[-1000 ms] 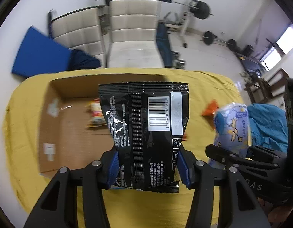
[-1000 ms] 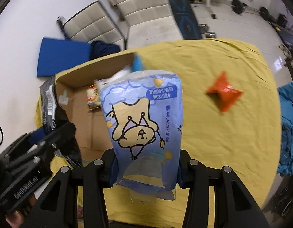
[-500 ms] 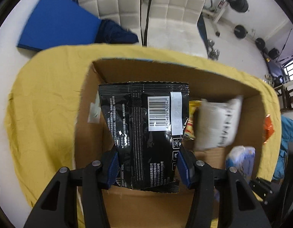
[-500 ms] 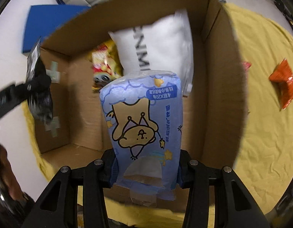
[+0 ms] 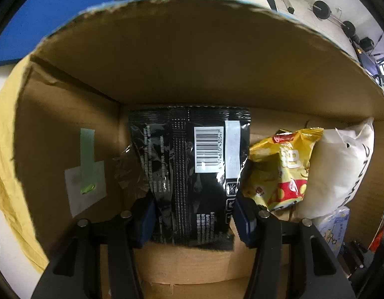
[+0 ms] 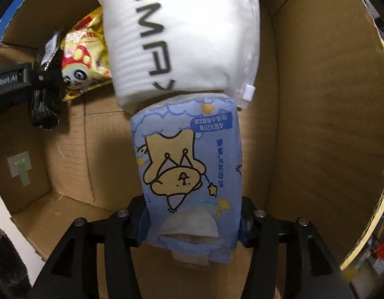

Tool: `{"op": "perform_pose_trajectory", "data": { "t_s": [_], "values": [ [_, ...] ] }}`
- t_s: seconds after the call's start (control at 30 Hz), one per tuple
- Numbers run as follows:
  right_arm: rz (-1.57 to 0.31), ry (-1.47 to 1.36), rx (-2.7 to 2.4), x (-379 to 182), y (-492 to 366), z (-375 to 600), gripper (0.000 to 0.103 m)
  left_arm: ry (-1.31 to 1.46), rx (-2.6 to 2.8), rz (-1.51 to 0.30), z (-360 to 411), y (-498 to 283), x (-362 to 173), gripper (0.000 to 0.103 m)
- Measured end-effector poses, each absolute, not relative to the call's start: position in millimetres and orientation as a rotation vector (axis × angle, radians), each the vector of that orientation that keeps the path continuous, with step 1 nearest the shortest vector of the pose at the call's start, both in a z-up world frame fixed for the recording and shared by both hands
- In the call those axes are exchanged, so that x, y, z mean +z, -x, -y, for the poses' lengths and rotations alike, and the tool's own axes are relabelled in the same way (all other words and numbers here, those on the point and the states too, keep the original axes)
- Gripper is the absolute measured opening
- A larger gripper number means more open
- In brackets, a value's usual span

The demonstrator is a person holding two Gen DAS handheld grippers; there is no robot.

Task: Organize snacks
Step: 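Carry both packs into the box and lower them beside the earlier bags, then open both tools to release the packs and lift out of the box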

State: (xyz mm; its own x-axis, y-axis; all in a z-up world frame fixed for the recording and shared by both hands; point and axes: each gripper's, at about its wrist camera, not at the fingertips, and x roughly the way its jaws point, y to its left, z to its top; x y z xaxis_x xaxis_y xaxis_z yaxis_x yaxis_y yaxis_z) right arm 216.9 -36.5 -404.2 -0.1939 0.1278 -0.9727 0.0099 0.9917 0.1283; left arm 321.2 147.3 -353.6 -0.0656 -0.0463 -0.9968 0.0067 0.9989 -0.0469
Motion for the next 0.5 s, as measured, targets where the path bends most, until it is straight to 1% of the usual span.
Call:
{"op": "perform_pose_trajectory", "data": {
  "t_s": [0.13, 0.23, 0.37, 0.5],
  "values": [
    [-1.776, -0.126, 0.114, -406.5, -216.6, 37.5, 0.065, 0.093, -0.038, -1.661, -153.6, -323.9, -355.1, 0.053],
    [-1.765, -0.126, 0.12, -404.1, -213.6, 36.4, 0.071, 0.132, -0.037, -1.665, -156.9, -323.7, -350.3, 0.054],
    [-1.76, -0.147, 0.133, -396.0, -212.7, 33.7, 0.082, 0.136, -0.037, -1.654, -156.4, -318.0, -338.1, 0.054],
    [-1.736, -0.153, 0.148, -380.9, -207.0, 25.2, 0.091, 0.144, -0.044, -1.62, -153.9, -303.3, -317.0, 0.059]
  ]
}}
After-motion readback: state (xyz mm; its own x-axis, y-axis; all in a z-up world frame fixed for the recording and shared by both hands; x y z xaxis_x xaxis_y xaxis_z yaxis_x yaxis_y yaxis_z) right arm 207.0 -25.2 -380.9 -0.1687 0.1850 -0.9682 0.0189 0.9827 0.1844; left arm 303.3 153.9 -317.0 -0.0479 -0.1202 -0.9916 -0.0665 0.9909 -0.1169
